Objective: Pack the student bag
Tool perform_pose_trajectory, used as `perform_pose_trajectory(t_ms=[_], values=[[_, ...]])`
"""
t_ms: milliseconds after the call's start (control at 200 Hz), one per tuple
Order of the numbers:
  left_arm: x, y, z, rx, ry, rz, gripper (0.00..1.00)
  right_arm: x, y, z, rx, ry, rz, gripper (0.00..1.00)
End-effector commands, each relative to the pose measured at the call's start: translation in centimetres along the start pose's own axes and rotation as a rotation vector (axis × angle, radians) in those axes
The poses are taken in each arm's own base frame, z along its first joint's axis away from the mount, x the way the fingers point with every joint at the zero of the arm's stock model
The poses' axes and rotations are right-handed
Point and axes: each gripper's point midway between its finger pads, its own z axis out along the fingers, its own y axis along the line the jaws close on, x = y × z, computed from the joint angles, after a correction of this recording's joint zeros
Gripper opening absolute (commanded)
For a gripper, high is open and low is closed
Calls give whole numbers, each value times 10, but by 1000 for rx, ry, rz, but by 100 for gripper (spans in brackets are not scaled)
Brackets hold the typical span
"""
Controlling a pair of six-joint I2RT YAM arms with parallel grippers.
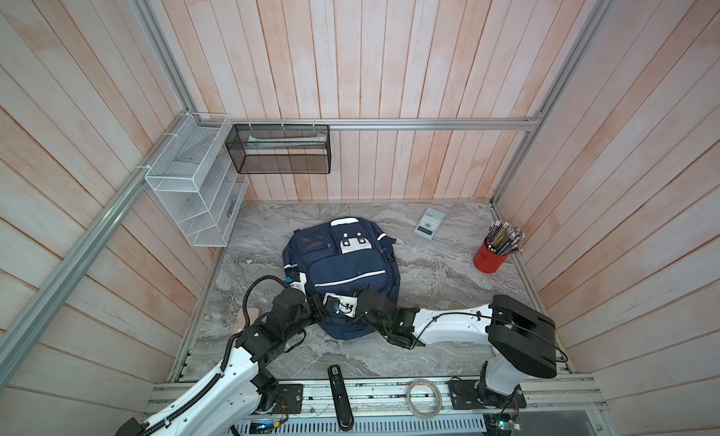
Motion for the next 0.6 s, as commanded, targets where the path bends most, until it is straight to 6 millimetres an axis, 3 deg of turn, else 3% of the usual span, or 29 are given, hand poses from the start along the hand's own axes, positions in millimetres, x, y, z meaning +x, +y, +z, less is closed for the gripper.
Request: perform_pose_trajectory(t_ms=[0,80,180,355,430,495,595], values=[[-31,26,-3,-73,-101,12,0,31,10,-22,-80,50,-17,0],[-47,43,-6,-119,-136,2,0,37,6,-37,-141,18,30,0],[-63,58,-7,-139,-159,-25,0,47,-15,-50,-144,-6,96,0],[-71,62,-2,-134,-164,-26,0,36,-58,-64,-86,-165,222,0],[-67,51,1,-78,-137,5,21,34,-66,-60,-67,-157,222,0],[-64,34,0,-41,-128,73,37,36,-69,-53,-72,-113,239,13],[-64,4,-11,-57,-165,239,59,55,-83,-44,17,6,319,16]])
